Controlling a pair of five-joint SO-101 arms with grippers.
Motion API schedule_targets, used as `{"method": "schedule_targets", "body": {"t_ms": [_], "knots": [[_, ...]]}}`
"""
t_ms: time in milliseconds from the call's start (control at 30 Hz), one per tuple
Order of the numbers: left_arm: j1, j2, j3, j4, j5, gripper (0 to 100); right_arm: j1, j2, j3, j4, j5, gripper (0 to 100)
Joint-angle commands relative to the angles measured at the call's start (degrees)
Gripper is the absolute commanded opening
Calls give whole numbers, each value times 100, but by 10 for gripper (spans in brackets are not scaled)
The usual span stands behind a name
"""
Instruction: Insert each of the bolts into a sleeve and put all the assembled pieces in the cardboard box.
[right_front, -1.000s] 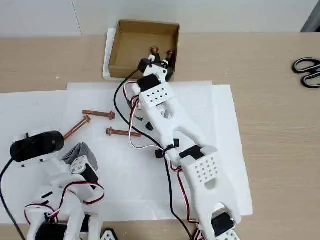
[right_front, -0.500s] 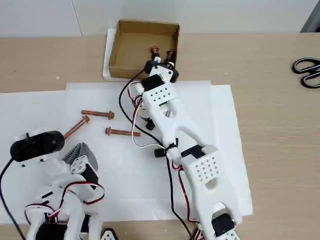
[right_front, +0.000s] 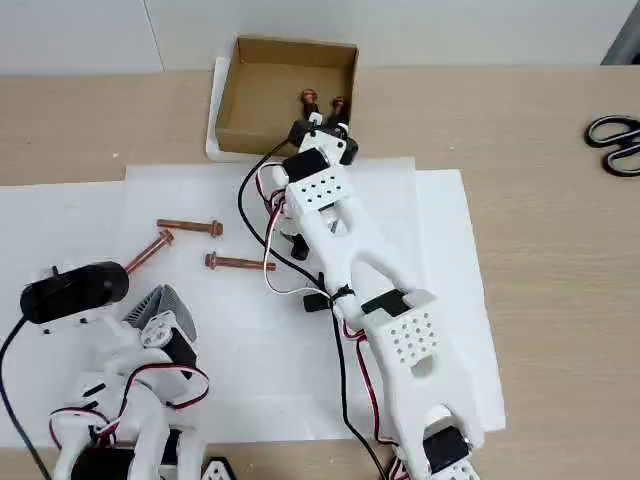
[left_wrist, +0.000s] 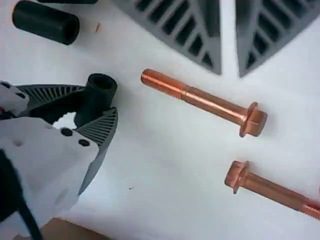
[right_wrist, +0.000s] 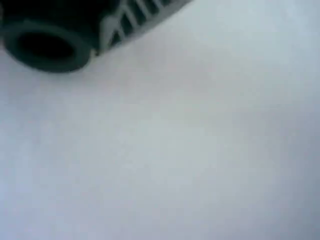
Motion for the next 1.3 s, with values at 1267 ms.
{"method": "schedule_targets", "body": {"t_ms": [1267], "knots": [[18, 3051, -4110, 519, 44, 6, 1358, -5305, 3024, 1191, 659, 2]]}}
